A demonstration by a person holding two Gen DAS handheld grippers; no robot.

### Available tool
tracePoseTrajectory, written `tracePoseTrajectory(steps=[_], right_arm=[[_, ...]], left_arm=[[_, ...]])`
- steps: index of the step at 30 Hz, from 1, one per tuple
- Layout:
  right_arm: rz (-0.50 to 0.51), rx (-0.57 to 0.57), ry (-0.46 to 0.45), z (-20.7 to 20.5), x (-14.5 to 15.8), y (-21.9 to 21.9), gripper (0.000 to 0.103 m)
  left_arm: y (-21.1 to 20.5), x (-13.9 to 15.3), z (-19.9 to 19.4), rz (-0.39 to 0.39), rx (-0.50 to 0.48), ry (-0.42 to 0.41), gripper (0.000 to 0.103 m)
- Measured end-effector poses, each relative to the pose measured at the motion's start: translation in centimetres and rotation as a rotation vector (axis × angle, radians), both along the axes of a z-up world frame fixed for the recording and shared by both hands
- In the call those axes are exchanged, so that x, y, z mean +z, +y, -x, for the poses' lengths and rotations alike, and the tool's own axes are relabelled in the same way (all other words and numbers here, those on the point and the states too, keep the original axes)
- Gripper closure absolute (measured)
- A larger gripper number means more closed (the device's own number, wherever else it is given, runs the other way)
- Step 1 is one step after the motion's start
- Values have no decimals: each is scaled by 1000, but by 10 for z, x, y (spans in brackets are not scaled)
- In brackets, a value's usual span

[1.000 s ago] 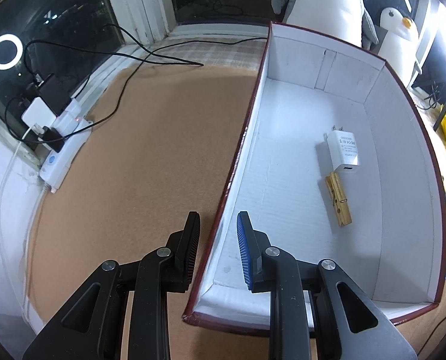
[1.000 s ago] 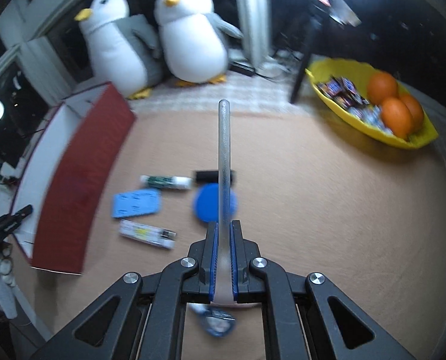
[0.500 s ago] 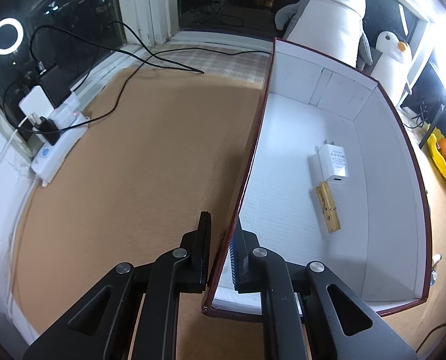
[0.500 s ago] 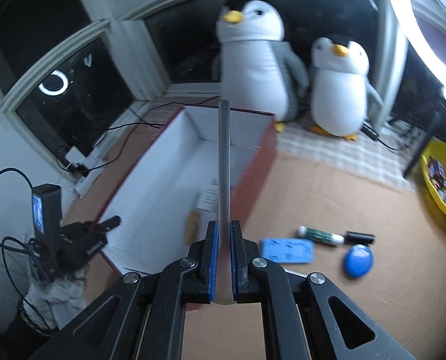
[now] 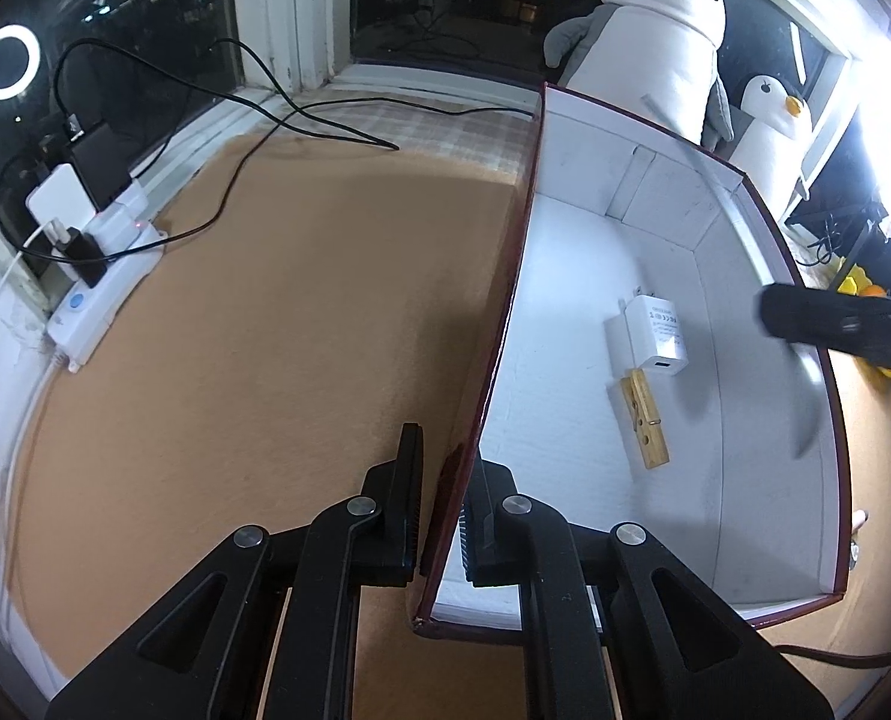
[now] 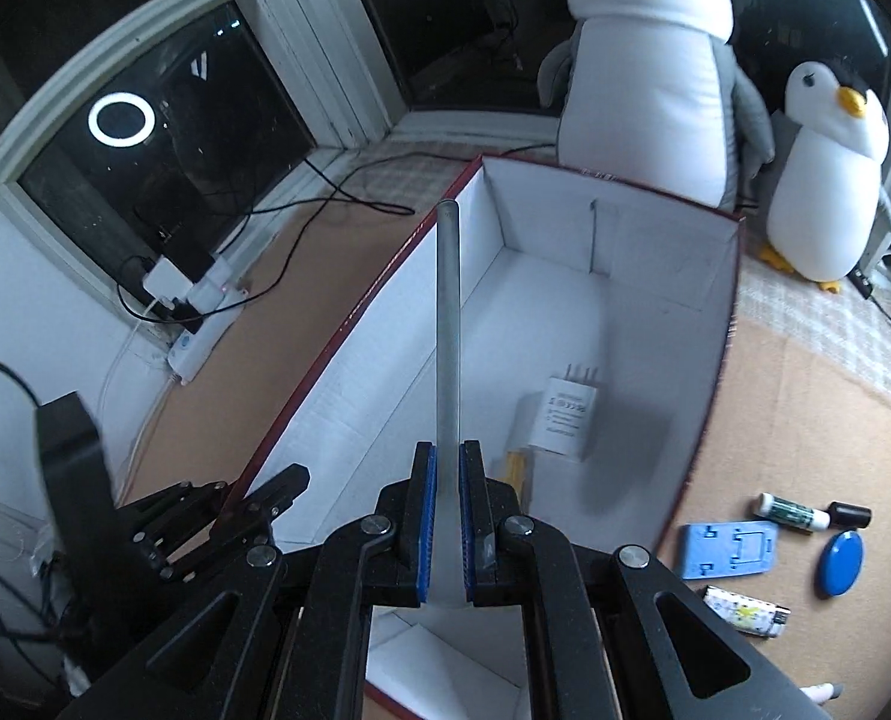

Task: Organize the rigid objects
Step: 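Lift the spoon into the box and open the right gripper, then move the right gripper to the blue round lid and grasp it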

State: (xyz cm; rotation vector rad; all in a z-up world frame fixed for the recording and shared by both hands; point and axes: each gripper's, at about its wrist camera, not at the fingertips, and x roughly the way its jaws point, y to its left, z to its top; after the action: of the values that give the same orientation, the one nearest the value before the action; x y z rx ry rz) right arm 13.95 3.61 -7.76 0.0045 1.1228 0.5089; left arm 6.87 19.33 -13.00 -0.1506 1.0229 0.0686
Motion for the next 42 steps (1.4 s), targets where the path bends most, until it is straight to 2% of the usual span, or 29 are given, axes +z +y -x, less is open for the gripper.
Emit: tracePoseTrajectory(steps=[8,16,18,20,22,24,32,37,42], right_arm=[[14,-3,69,-11,-26,12,96],[30,29,82,-8,-37,21,96],[29,29,75,-8,-36,22,88],[20,25,55,-7,-31,19,60],[12,19,33,-5,-25,15,54],[3,19,21,-4,-19,11,54],[-37,-22,-24,4,4,-31,54],[-52,-79,-62,8,20,-76,54],[-25,-170,-93,13,28,-136,54]], left_arm=[[0,0,0,5,2,-2,94],[-1,0,0,-1,4,0,94],[-1,0,0,-5,4,1,94],[-2,0,0,-7,5,4,94],[-3,0,0,-11,4,6,94],[-4,0,-1,-16,4,9,94],[-6,1,-3,-41,4,22,94],[-7,0,-6,-57,2,40,93],[-8,-1,-8,-74,2,53,93]])
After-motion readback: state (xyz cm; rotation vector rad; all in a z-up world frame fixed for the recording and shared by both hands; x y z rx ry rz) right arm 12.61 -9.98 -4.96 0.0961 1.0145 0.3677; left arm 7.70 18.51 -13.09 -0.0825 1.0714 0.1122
